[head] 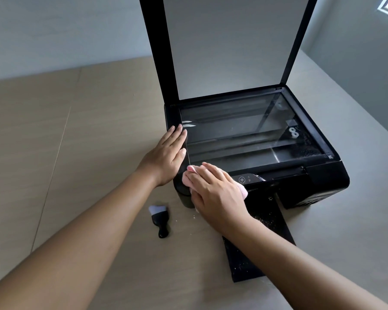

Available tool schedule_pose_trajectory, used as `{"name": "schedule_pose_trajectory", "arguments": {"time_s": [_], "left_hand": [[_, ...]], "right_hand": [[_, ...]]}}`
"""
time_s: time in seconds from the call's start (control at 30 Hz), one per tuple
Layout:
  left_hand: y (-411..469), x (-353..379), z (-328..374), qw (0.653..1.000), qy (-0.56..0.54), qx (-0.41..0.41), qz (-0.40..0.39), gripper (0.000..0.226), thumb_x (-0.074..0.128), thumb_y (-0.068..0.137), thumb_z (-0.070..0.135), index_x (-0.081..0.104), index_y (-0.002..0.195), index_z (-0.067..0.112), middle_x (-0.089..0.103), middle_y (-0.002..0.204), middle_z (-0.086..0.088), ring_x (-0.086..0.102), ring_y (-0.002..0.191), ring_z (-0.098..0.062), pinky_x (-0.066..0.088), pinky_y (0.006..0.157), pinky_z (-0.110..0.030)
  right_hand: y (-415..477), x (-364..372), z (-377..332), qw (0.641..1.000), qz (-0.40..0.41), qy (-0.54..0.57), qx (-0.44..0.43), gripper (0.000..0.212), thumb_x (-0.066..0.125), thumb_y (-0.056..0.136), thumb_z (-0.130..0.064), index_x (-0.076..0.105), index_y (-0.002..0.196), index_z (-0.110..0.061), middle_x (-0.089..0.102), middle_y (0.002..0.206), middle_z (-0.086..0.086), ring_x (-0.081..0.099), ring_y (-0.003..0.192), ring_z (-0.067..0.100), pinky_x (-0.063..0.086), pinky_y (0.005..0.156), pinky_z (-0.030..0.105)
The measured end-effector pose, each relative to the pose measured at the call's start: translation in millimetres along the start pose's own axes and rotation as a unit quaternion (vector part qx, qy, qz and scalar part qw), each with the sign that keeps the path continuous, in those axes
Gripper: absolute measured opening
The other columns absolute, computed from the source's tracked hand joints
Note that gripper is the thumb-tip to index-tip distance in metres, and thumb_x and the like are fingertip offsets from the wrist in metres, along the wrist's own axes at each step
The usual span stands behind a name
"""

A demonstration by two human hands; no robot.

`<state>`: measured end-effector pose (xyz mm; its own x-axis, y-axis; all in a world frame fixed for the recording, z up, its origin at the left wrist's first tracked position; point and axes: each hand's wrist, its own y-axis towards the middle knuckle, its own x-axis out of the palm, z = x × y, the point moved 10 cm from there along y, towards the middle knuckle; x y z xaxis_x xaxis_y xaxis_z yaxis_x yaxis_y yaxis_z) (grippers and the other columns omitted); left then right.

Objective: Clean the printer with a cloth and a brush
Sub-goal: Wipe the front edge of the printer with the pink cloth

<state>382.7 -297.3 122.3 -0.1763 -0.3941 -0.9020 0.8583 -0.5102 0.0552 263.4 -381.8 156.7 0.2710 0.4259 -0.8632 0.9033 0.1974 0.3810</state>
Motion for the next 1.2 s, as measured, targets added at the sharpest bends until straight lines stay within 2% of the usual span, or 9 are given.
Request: {"name": "schedule_pose_trajectory", "arguments": {"time_s": [0.17,0.33,0.43,0.5,0.7,0.87,0.97,1.03,1.2], "left_hand": [[7.2,-11.5,-2.3,0.999,0.024,0.03,0.011,0.047,0.033,0.104,0.022,0.028,0.15,0.019,0.019,0.159,0.009,0.006,0.147,-0.006,0.002,0.113,-0.013],[18.7,-6.6,-13.0,0.999,0.026,-0.001,-0.025,0.052,0.03,0.104,0.029,0.016,0.153,0.02,0.004,0.161,0.008,-0.004,0.146,-0.004,-0.003,0.114,-0.016],[27.9,-4.9,-17.8,0.998,0.019,-0.027,-0.045,0.054,0.028,0.104,0.034,0.011,0.154,0.021,0.0,0.162,0.009,-0.006,0.146,-0.003,0.003,0.118,-0.025],[29.8,-2.0,-14.9,0.998,0.018,-0.025,-0.05,0.055,0.029,0.104,0.034,0.011,0.154,0.02,0.0,0.162,0.008,-0.007,0.147,-0.005,0.003,0.119,-0.027],[41.3,-9.9,-18.3,0.998,0.05,0.004,-0.039,0.053,0.029,0.103,0.032,0.015,0.153,0.02,0.005,0.162,0.007,-0.004,0.147,-0.008,0.002,0.119,-0.026],[44.6,-10.9,-19.2,0.999,0.034,0.012,-0.027,0.051,0.03,0.104,0.03,0.019,0.153,0.02,0.009,0.161,0.006,-0.001,0.148,-0.008,0.005,0.119,-0.029],[46.6,-11.6,-19.7,0.999,0.019,0.01,-0.026,0.051,0.031,0.104,0.03,0.02,0.153,0.021,0.009,0.161,0.007,0.0,0.148,-0.008,0.009,0.119,-0.03],[46.2,-10.7,-22.8,0.999,0.021,0.003,-0.032,0.052,0.03,0.103,0.031,0.018,0.153,0.023,0.007,0.161,0.01,-0.002,0.147,-0.005,0.011,0.119,-0.029],[44.3,-10.3,-20.6,0.999,0.028,0.004,-0.032,0.052,0.028,0.104,0.033,0.016,0.153,0.025,0.005,0.161,0.012,-0.004,0.146,-0.003,0.016,0.117,-0.03]], "right_hand": [[-8.6,3.6,0.5,0.997,-0.039,-0.031,-0.066,0.038,0.051,0.09,-0.022,0.058,0.126,-0.017,0.059,0.128,-0.004,0.05,0.126,0.023,0.043,0.104,0.035],[16.6,20.7,-1.8,0.997,-0.059,-0.045,0.018,0.041,0.04,0.093,-0.027,0.056,0.128,-0.015,0.056,0.135,0.001,0.044,0.133,0.027,0.034,0.109,0.035],[4.4,19.6,-8.9,0.995,-0.071,-0.059,-0.03,0.043,0.041,0.092,-0.026,0.053,0.132,-0.015,0.053,0.138,0.001,0.042,0.134,0.028,0.034,0.109,0.037],[-4.1,18.3,-8.7,0.992,-0.09,-0.069,-0.049,0.043,0.045,0.092,-0.026,0.052,0.134,-0.016,0.051,0.14,0.0,0.041,0.135,0.026,0.036,0.11,0.039],[33.5,31.7,-13.0,0.992,-0.087,-0.082,0.044,0.044,0.04,0.091,-0.028,0.054,0.129,-0.013,0.052,0.139,0.008,0.043,0.134,0.029,0.039,0.107,0.042],[16.7,34.7,-19.9,0.988,-0.122,-0.094,-0.03,0.051,0.034,0.089,-0.028,0.049,0.135,-0.012,0.048,0.143,0.007,0.038,0.138,0.026,0.035,0.109,0.04],[36.7,40.2,-8.6,0.988,-0.116,-0.096,0.019,0.048,0.034,0.093,-0.03,0.048,0.136,-0.014,0.045,0.146,0.007,0.033,0.14,0.028,0.031,0.111,0.043],[41.8,44.3,-11.0,0.989,-0.109,-0.085,0.051,0.049,0.036,0.091,-0.03,0.051,0.134,-0.013,0.048,0.144,0.008,0.036,0.138,0.029,0.036,0.11,0.045],[8.3,30.2,-15.4,0.986,-0.119,-0.082,-0.079,0.048,0.042,0.091,-0.031,0.051,0.135,-0.015,0.05,0.143,0.003,0.042,0.136,0.022,0.039,0.108,0.041]]}}
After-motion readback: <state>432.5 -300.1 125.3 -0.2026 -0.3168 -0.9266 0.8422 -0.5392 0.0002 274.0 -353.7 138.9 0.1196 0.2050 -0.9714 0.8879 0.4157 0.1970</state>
